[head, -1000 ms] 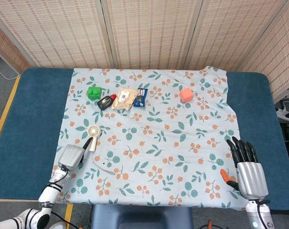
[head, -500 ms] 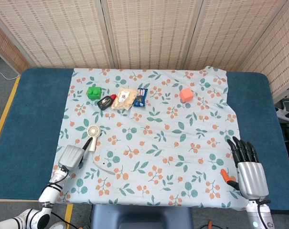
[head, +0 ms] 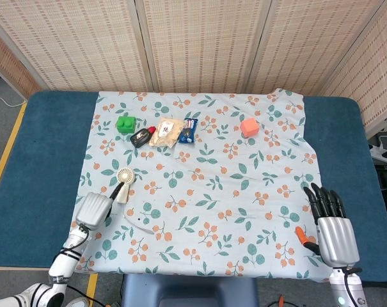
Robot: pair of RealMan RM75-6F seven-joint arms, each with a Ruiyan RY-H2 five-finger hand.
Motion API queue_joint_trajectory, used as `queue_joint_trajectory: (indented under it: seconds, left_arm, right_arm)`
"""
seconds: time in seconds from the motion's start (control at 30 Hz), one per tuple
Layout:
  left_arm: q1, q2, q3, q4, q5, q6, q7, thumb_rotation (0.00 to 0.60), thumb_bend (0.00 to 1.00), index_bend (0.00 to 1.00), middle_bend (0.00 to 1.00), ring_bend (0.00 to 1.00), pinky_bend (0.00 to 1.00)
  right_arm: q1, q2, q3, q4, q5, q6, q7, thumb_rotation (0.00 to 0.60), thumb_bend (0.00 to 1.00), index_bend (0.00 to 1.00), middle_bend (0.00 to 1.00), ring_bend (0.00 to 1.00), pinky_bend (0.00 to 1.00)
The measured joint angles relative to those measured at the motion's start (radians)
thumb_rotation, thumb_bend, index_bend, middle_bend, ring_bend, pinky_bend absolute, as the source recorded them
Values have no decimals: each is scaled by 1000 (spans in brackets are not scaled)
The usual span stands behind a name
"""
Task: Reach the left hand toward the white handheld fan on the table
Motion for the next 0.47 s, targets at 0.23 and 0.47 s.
queue_joint_trajectory:
  seconds: [0.23, 0.47]
  left_arm:
    - [111, 173, 77, -238, 152, 248, -92, 600, 417, 0, 235, 191, 456]
    - [308, 393, 245, -356, 209, 407, -237, 600, 369, 0, 0, 0, 132]
  right_arm:
    - [-2, -1, -3, -7, -14, 5, -11, 600, 185, 0, 0, 0, 0]
    - [-2, -4, -7, -14, -24, 3, -11, 600, 185, 0, 0, 0, 0]
